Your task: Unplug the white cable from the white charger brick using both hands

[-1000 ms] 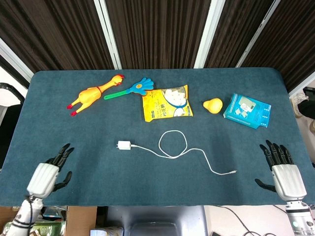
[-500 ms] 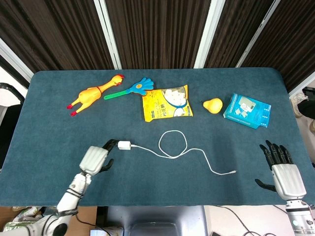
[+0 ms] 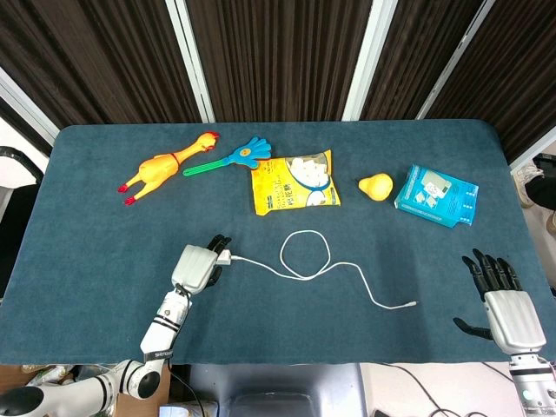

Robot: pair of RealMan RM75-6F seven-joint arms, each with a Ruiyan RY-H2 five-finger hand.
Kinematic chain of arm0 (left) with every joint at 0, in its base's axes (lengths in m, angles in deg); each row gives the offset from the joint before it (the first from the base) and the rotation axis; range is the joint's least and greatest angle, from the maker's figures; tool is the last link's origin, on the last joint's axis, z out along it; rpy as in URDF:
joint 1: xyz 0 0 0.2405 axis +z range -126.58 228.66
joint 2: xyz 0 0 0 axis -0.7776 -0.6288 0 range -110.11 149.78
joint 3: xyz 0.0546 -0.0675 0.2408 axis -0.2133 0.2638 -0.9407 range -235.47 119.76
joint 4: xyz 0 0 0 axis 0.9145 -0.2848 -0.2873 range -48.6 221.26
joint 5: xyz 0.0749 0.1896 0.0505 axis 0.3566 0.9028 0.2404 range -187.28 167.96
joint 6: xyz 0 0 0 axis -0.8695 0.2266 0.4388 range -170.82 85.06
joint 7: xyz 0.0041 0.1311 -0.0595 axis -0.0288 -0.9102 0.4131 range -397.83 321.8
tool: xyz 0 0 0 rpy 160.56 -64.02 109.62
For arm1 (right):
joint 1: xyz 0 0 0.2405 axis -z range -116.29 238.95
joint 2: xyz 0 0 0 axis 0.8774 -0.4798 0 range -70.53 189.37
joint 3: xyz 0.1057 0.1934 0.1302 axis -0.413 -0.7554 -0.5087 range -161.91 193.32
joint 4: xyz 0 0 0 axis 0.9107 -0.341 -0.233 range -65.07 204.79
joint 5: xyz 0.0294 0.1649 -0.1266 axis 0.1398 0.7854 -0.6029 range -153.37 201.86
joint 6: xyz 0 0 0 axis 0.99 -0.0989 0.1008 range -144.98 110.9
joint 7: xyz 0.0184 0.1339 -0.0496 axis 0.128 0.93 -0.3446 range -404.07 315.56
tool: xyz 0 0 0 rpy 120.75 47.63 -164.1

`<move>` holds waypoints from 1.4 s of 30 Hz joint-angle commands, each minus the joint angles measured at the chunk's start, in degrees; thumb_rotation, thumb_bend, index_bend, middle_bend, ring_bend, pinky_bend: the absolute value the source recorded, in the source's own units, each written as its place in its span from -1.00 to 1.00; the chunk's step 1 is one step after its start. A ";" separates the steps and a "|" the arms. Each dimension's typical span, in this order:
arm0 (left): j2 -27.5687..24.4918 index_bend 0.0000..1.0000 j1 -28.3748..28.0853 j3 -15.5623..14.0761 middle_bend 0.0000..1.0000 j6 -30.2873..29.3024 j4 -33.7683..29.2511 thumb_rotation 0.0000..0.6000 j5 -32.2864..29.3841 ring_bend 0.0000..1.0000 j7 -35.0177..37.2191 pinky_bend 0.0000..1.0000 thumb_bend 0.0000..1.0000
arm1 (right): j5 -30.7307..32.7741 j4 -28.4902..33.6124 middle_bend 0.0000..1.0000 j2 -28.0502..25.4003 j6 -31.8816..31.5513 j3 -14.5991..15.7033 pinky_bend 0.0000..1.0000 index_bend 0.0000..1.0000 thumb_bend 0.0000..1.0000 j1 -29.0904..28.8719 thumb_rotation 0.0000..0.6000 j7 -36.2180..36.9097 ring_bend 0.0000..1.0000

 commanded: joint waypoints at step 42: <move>-6.68 0.51 4.41 -4.09 0.55 -10.81 -24.83 1.00 -1.01 1.00 -6.48 1.00 0.08 | 3.55 -2.08 -0.78 28.79 18.01 -13.39 -1.00 -0.01 -0.41 -23.57 1.00 -10.61 -1.00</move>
